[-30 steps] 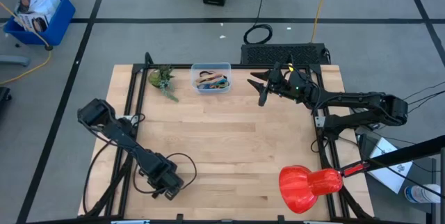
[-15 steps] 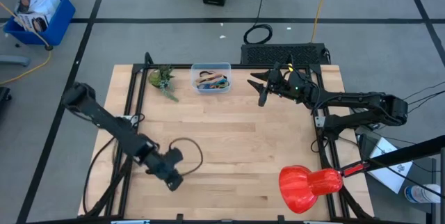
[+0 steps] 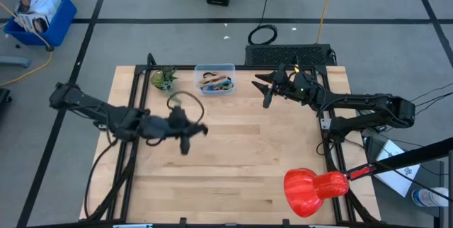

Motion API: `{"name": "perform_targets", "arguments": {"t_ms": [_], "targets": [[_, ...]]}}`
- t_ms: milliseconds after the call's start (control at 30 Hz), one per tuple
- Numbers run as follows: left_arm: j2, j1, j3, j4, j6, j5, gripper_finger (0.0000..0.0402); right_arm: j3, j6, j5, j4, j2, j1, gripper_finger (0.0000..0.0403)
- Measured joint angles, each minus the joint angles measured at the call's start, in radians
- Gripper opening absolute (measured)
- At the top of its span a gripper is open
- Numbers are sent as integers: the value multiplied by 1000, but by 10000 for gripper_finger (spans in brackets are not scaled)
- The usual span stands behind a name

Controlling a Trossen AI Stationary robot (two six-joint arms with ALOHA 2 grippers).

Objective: Pick and place rubber bands into bin
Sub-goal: Put the small black rubber band into the transparent bin

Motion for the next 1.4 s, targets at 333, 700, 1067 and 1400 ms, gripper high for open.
{"name": "perform_targets", "arguments": {"t_ms": [333, 700, 1067, 1400], "targets": [[-7, 307, 15, 279, 407, 139, 13, 0, 46, 0, 0, 0, 0, 141], [92, 665, 264, -123, 410, 226, 13, 0, 40, 6, 0, 0, 0, 141], [428, 903, 323, -200, 448, 303, 14, 0, 38, 6, -45, 0, 0, 141], [684, 944, 322, -122, 447, 362, 19, 0, 38, 5, -60, 0, 0, 141]]}}
